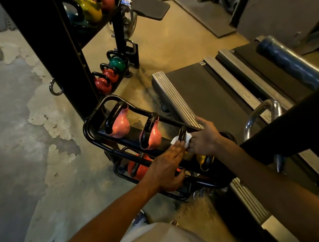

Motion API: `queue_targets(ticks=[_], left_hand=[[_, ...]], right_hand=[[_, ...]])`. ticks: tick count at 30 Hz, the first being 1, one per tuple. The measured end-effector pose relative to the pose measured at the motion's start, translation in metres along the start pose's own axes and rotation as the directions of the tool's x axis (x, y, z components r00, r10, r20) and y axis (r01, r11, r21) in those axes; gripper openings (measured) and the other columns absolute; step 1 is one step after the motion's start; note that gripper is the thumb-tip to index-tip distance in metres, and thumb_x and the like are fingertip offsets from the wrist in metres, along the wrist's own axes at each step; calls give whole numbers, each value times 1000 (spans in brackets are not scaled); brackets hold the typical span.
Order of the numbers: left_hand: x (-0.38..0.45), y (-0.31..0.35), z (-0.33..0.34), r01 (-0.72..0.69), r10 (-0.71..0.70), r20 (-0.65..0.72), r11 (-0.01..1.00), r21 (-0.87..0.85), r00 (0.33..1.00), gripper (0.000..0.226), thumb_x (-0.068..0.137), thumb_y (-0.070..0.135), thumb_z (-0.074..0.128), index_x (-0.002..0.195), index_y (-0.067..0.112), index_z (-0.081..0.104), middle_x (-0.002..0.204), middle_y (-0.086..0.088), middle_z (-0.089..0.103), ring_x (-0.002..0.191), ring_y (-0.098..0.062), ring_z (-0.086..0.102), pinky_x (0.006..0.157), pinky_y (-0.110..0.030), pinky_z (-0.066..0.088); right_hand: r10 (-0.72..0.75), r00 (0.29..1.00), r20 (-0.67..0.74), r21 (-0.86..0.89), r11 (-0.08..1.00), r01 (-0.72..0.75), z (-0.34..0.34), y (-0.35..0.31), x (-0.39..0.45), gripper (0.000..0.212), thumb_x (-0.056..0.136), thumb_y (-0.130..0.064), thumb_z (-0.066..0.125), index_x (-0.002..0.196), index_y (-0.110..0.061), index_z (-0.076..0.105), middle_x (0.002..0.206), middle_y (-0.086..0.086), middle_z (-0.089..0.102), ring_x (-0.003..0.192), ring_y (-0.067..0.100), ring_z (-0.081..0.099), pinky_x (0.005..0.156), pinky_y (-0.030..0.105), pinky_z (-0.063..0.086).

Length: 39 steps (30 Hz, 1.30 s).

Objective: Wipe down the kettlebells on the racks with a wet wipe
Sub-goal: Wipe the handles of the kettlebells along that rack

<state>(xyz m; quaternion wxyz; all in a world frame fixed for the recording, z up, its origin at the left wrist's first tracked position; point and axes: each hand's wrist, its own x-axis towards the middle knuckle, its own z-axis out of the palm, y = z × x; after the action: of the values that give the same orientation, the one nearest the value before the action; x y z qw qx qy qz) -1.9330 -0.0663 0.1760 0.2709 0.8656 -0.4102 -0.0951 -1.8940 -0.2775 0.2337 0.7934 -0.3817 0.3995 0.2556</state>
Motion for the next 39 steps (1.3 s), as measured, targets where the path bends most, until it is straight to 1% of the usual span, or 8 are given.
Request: queue_targets(ticks=[6, 10, 13, 18, 23, 26, 34, 39], left_hand=[[0, -1, 1, -16, 16, -5, 1000, 5, 1000, 77, 97, 46, 43, 164, 10, 28, 173, -5, 15, 162, -16, 5, 131, -40, 20], [-1, -1, -4, -44, 44, -18, 999, 0, 999, 77, 97, 38, 57, 163, 8, 31, 174, -6, 16, 160, -19, 8, 122, -38, 32], [-4, -5, 0, -44, 44, -1, 999, 11, 999, 76, 97, 39, 57, 163, 11, 31, 176, -4, 10, 162, -23, 6, 117, -41, 40], [0, -3, 0, -21, 19, 30, 999, 48, 999, 78, 97, 42, 54, 164, 12, 29, 174, -4, 14, 162, -19, 1, 120, -40, 38], [0, 1, -4, -16, 16, -16, 1000, -9, 1000, 75, 96, 38, 55, 162, 9, 34, 172, -5, 21, 160, -16, 8, 125, -36, 32], [-1, 4, -7, -28, 28, -43, 1000, 9, 999, 72, 95, 32, 62, 159, 7, 40, 170, -9, 27, 158, -16, 15, 114, -26, 26], [-1, 0, -11, -37, 37, -12, 999, 23, 999, 63, 94, 36, 60, 148, 3, 54, 156, -14, 52, 153, -26, 36, 113, -38, 46], [-3, -1, -9, -24, 23, -35, 1000, -7, 999, 62, 95, 34, 62, 149, 5, 53, 158, -13, 47, 141, -25, 46, 96, -25, 45]], right_hand=[[-77, 997, -30, 144, 986, 81, -2, 1, 2, 99, 92, -65, 52, 152, 12, 36, 145, 31, 55, 133, 43, 54, 117, 50, 40], [-281, 949, -143, -152, 954, 260, 23, 20, 4, 98, 89, -77, 54, 154, -4, 43, 152, 12, 50, 139, 35, 49, 113, 44, 43], [-465, 883, -60, -497, 781, 377, 34, 33, 3, 89, 77, -98, 43, 113, -18, 60, 92, -8, 69, 83, 13, 64, 89, 35, 55], [-545, 827, 140, -859, 349, 375, 31, 30, -3, 94, 93, -84, 7, 163, -27, 32, 160, 3, 43, 144, 24, 44, 112, 33, 31], [-495, 816, 299, -934, 22, 355, 17, 2, -6, 80, 103, -68, 15, 127, -17, 72, 125, 1, 67, 113, 18, 59, 96, 33, 40], [-450, 749, 487, -872, -305, 384, 11, -1, -3, 65, 107, -66, 23, 96, -21, 69, 99, 0, 68, 92, 17, 64, 84, 41, 49], [-339, 684, 646, -697, -627, 347, 9, 3, 7, 57, 108, -64, 23, 88, -25, 59, 87, -8, 53, 85, 11, 52, 77, 32, 45], [-363, 645, 673, -705, -580, 409, -3, 7, 3, 51, 112, -53, 31, 125, -18, 66, 128, 3, 64, 130, 20, 53, 113, 15, 29]])
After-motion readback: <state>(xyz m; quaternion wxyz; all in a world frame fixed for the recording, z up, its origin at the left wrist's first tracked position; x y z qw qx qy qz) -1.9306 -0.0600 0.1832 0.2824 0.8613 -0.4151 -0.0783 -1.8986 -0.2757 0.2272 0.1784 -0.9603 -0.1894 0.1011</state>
